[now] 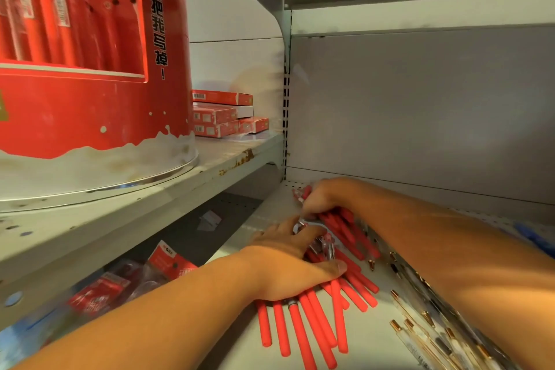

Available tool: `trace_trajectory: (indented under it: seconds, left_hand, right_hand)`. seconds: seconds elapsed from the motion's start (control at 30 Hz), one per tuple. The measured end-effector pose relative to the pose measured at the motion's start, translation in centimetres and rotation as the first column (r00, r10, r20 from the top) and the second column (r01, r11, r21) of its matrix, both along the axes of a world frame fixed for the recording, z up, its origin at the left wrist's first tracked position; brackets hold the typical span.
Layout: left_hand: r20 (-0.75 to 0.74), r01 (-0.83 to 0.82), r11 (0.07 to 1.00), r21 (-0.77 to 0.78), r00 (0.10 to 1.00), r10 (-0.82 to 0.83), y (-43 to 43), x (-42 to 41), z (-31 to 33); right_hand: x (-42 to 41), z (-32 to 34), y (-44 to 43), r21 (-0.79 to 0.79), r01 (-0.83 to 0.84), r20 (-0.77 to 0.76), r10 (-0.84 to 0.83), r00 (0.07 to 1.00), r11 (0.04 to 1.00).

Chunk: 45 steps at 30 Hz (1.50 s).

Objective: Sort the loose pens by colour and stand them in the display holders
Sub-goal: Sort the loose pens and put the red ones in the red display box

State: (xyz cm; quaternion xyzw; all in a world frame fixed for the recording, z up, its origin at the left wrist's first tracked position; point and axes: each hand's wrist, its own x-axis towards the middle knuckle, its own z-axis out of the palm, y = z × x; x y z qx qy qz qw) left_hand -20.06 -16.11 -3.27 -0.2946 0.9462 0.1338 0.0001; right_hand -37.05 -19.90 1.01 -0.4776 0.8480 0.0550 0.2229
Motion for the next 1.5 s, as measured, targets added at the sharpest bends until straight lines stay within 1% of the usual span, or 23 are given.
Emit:
trace_trajectory:
  seconds: [0.03,0.07,0.17,0.27,0.37,0.43,0.5,0.63,0.77,0.83,0.93,1.03,1.13,1.2,1.27,1.3,1.37,1.4,1.43,1.47,1.5]
  left_hand:
    - [-0.002,0.001,1.0,-0.001,1.0,-0.001,0.0,0.0,0.0]
    - [-0.005,0.001,1.0,0.0,1.0,-0.001,0.1,0.0,0.0]
    - [-0.009,-0.005,1.0,0.011,1.0,0.005,0.1,0.1,0.0]
    - [0.001,-0.002,1.0,0.016,1.0,0.002,0.2,0.1,0.2]
    - [0.004,0.008,1.0,0.01,1.0,-0.008,0.2,0.2,0.2]
    - [0.016,0.012,1.0,0.014,1.0,-0.012,0.2,0.2,0.1]
    - [0.038,0.01,1.0,0.01,0.999,-0.01,0.0,0.1,0.0]
    - [0.048,0.019,1.0,-0.015,0.999,-0.018,-0.3,0.0,-0.3]
    - [0.019,0.045,0.999,-0.016,0.999,-0.045,-0.7,-0.1,-0.5]
    - [-0.003,0.057,0.998,0.006,0.998,-0.057,-0.9,-0.1,-0.5]
    - [-0.033,0.068,0.996,0.056,0.997,-0.067,-1.0,-0.2,-0.3]
    - [-0.067,0.072,0.995,0.075,0.996,-0.067,-1.0,-0.2,-0.4]
    - [-0.115,0.069,0.995,0.075,0.992,-0.061,-0.7,-0.4,-0.7]
    - [-0.164,0.089,0.991,0.099,0.984,-0.072,-0.3,-0.5,-0.8]
    - [-0.195,0.119,0.987,0.11,0.976,-0.096,-0.1,-0.6,-0.7]
    - [-0.199,0.126,0.986,0.107,0.975,-0.103,0.0,-0.6,-0.7]
    - [-0.168,0.126,0.989,0.082,0.979,-0.111,0.1,-0.6,-0.7]
    - [-0.139,0.129,0.99,0.062,0.983,-0.119,0.1,-0.6,-0.6]
    - [-0.112,0.134,0.99,0.044,0.985,-0.128,0.2,-0.7,-0.7]
    - [-0.091,0.139,0.99,0.027,0.987,-0.136,0.3,-0.7,-0.7]
    - [-0.077,0.14,0.99,0.012,0.987,-0.139,0.3,-0.7,-0.7]
  right_hand:
    - [-0.1,-0.1,-0.1,-0.038,0.003,-0.029,-0.004,1.0,0.999]
    - [-0.2,-0.2,0.0,-0.039,-0.007,-0.056,0.005,0.998,0.999]
    - [0.1,0.0,0.2,0.017,-0.035,-0.125,0.037,0.991,0.999]
    - [0.2,0.0,0.6,0.008,-0.032,-0.193,0.033,0.981,0.999]
    - [0.1,0.3,1.0,-0.012,-0.015,-0.168,0.013,0.986,1.0]
    - [-0.2,0.6,1.3,-0.068,0.013,-0.126,-0.022,0.992,0.998]
    - [-0.6,0.8,1.7,-0.133,0.043,-0.051,-0.05,0.997,0.99]
    - [-1.3,1.4,3.4,-0.185,0.101,0.073,-0.089,0.993,0.978]
    - [-1.1,2.1,6.0,-0.266,0.184,0.19,-0.135,0.972,0.946]
    - [-0.5,2.0,7.5,-0.276,0.2,0.233,-0.136,0.963,0.94]
    - [1.0,1.4,10.0,-0.251,0.224,0.296,-0.146,0.944,0.942]
    - [2.1,0.6,11.9,-0.321,0.231,0.329,-0.12,0.937,0.918]
    - [2.9,-0.1,13.4,-0.348,0.283,0.465,-0.097,0.88,0.894]
    - [3.3,-0.2,14.1,-0.418,0.338,0.559,-0.055,0.827,0.843]
    - [3.7,-0.1,14.9,-0.495,0.377,0.598,-0.007,0.801,0.783]
    - [3.8,0.0,15.3,-0.509,0.385,0.62,0.017,0.784,0.77]
    - [3.9,0.1,16.4,-0.486,0.374,0.659,0.051,0.75,0.79]
    - [4.0,0.0,17.0,-0.468,0.347,0.652,0.053,0.756,0.813]
    - [4.1,-0.1,17.6,-0.463,0.307,0.61,0.048,0.791,0.832]
    - [4.2,-0.2,18.3,-0.475,0.255,0.535,0.047,0.844,0.842]
    - [4.4,-0.1,19.0,-0.496,0.181,0.419,0.051,0.907,0.849]
